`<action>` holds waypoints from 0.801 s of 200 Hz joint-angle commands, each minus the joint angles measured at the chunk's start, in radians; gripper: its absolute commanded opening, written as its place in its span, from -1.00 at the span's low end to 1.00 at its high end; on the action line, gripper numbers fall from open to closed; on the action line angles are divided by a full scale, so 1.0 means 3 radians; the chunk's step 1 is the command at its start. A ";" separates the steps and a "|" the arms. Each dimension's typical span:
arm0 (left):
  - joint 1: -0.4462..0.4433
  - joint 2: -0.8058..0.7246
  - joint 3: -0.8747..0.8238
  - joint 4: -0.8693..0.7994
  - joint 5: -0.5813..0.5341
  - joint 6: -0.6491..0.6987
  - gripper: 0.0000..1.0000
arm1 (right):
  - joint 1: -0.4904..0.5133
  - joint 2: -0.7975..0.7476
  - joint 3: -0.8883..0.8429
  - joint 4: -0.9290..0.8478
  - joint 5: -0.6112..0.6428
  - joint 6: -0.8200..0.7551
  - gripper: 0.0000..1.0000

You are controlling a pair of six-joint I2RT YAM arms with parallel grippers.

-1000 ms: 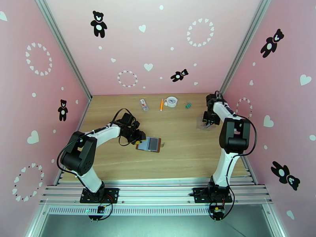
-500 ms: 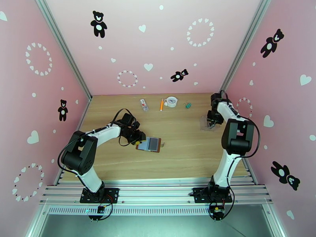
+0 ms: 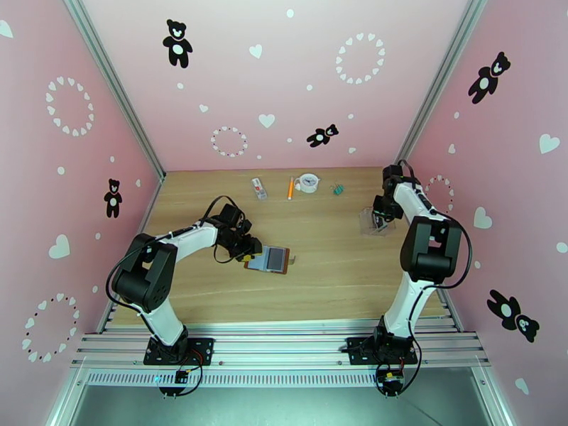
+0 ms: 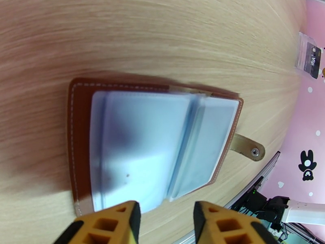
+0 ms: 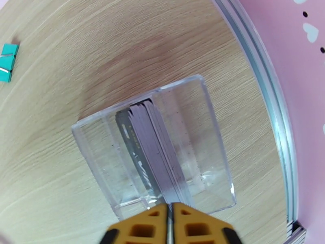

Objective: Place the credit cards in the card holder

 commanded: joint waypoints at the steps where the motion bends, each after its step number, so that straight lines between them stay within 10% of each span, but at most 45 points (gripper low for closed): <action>1: 0.0023 0.0043 0.0083 -0.0050 -0.0031 0.0059 -0.19 | 0.0003 0.0046 0.0116 -0.0084 0.0018 -0.0060 -0.24; 34: 0.0022 0.0056 0.0103 -0.0049 -0.0031 0.0055 -0.19 | -0.0017 0.0214 0.0240 -0.0251 0.0120 -0.0129 0.01; 160: 0.0023 0.0077 0.0138 -0.0075 -0.0036 0.0049 -0.19 | -0.0124 0.0422 0.0406 -0.0447 0.0263 -0.0086 -0.01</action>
